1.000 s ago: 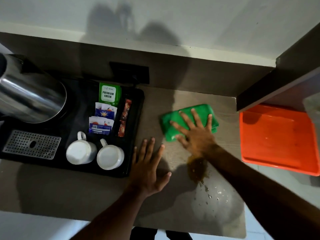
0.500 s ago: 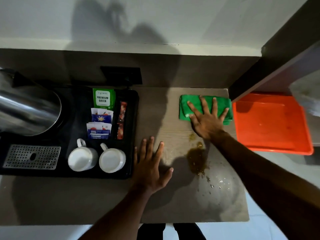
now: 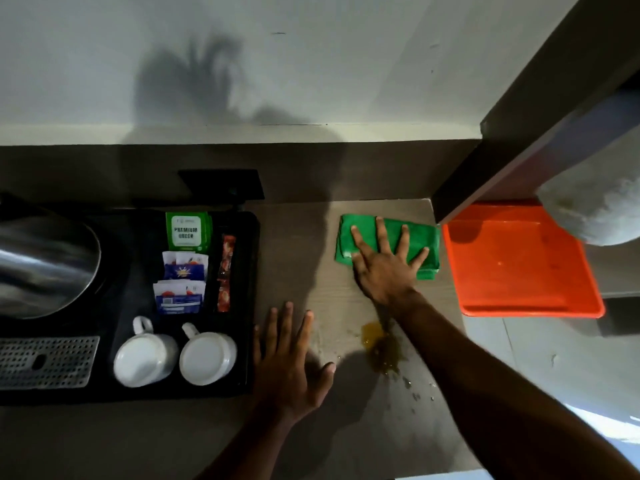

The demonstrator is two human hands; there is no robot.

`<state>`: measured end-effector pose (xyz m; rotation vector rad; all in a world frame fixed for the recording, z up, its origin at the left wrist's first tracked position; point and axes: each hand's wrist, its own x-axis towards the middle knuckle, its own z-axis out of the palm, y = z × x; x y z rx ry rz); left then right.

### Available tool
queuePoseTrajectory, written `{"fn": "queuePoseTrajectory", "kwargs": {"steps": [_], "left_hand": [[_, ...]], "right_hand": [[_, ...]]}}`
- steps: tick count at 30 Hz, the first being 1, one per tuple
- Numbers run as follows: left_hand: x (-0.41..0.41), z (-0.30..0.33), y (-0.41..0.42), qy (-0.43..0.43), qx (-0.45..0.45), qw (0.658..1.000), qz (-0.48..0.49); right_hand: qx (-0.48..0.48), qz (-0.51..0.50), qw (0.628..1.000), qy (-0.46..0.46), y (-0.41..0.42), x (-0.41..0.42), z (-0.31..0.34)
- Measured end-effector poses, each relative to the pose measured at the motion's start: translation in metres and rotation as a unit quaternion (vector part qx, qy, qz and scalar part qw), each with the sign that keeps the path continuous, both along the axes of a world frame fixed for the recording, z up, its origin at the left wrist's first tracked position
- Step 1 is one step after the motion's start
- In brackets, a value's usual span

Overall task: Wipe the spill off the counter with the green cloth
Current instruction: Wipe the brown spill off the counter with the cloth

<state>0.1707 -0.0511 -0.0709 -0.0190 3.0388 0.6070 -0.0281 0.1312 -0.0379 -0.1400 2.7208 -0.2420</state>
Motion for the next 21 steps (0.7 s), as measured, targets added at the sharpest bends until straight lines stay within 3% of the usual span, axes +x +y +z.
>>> {"fn": "queuePoseTrajectory", "kwargs": {"steps": [3,6,9,11,13,16,19,21], "left_hand": [[-0.001,0.008,0.002,-0.028,-0.019,0.999,-0.003],[-0.001,0.01,0.001,-0.04,-0.028,0.999,-0.009],[-0.002,0.007,0.0,-0.035,-0.024,0.999,-0.009],[-0.001,0.002,-0.001,-0.024,-0.022,0.999,-0.008],[0.0,-0.001,-0.001,-0.013,-0.024,1.0,-0.013],[-0.001,0.001,0.0,-0.008,-0.04,0.999,-0.008],[0.001,0.009,0.0,-0.005,-0.043,0.999,-0.014],[0.0,0.012,0.0,-0.007,-0.037,0.999,-0.011]], "right_hand": [[0.016,0.094,0.995,0.011,-0.02,0.062,-0.006],[0.03,0.115,0.993,0.024,0.033,0.104,-0.007],[0.025,0.007,1.0,0.009,0.07,0.061,-0.01],[0.013,-0.095,0.995,0.026,0.054,0.039,-0.014],[0.003,-0.124,0.991,0.039,0.021,0.041,-0.019],[-0.006,-0.011,0.999,0.043,-0.002,0.082,-0.021],[-0.004,0.109,0.992,0.069,0.027,0.15,-0.016],[0.013,0.11,0.992,0.056,0.065,0.17,-0.009]]}}
